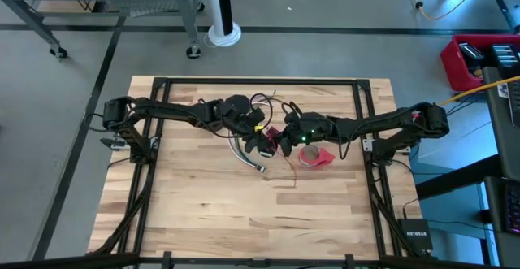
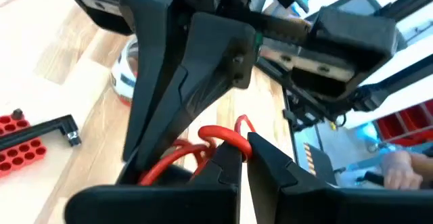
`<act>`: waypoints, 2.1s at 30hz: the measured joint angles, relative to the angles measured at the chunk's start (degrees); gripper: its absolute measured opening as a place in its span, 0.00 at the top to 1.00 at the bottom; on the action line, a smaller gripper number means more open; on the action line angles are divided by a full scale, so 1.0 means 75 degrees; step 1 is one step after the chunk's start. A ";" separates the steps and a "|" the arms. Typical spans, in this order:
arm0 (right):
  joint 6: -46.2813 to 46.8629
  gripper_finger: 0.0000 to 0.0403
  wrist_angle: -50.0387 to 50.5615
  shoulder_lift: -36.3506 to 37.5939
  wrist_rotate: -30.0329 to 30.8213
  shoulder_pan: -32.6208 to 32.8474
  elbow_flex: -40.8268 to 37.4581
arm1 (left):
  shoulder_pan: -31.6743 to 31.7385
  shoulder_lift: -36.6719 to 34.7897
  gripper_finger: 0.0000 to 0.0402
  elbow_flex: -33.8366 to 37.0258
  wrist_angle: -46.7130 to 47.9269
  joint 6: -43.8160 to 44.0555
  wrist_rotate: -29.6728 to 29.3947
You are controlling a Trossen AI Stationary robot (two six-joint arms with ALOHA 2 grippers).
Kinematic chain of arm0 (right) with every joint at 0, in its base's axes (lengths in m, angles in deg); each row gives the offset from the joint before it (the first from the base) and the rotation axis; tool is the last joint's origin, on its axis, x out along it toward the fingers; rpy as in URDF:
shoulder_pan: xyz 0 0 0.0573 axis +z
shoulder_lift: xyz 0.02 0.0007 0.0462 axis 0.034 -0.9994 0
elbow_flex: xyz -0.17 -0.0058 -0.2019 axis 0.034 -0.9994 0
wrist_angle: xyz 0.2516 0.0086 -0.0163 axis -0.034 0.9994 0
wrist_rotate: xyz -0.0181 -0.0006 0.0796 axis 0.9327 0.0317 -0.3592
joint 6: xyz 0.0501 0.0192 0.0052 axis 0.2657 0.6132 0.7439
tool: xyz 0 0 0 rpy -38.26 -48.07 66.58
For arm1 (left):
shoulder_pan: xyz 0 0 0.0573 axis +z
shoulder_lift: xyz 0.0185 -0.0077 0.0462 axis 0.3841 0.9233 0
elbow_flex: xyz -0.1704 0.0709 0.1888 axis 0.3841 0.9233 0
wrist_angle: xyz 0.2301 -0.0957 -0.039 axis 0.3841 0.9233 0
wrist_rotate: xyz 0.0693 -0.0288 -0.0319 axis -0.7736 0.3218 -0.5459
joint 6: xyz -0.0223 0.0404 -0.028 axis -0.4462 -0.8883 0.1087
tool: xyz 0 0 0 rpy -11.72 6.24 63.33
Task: Coil cords
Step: Coil the red wire onto the spool
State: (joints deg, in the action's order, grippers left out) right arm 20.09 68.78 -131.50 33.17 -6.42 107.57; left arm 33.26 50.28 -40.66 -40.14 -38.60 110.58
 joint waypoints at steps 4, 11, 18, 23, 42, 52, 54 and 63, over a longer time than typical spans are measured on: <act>0.0155 1.00 0.0030 0.0004 -0.0025 -0.0005 0.0000 | 0.0000 -0.0235 1.00 0.0000 0.0393 -0.0359 0.0023; 0.0152 1.00 0.0005 0.0379 -0.0029 -0.0003 0.0000 | 0.0000 -0.0817 1.00 0.0000 0.1594 -0.1266 -0.0050; 0.0156 1.00 -0.0116 0.0691 -0.0246 0.0000 -0.0003 | -0.0003 -0.0850 1.00 0.0000 0.1763 -0.1994 -0.0035; 0.0163 1.00 -0.0158 0.0796 -0.0551 -0.0006 -0.0009 | -0.0006 -0.0876 1.00 -0.0012 0.2031 -0.2264 0.0020; 0.0335 1.00 -0.0715 0.0834 -0.0897 0.0000 -0.0006 | 0.0026 -0.0861 1.00 0.0003 0.2554 -0.2641 0.0996; 0.0329 1.00 -0.1226 0.0834 -0.0743 -0.0006 -0.0006 | -0.0177 -0.0861 0.96 0.0003 0.2475 -0.2885 0.0945; 0.0330 1.00 -0.1321 0.0835 -0.0731 -0.0006 -0.0005 | -0.0249 -0.0861 0.92 0.0010 0.2563 -0.3135 0.0945; 0.0306 1.00 -0.1730 0.0837 -0.0503 -0.0006 0.0003 | -0.0562 -0.0853 0.74 0.0020 0.2510 -0.3434 -0.0075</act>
State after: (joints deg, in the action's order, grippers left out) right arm 22.38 55.81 -125.22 29.39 -6.46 107.59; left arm 29.05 43.89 -40.50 -21.31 -64.36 110.02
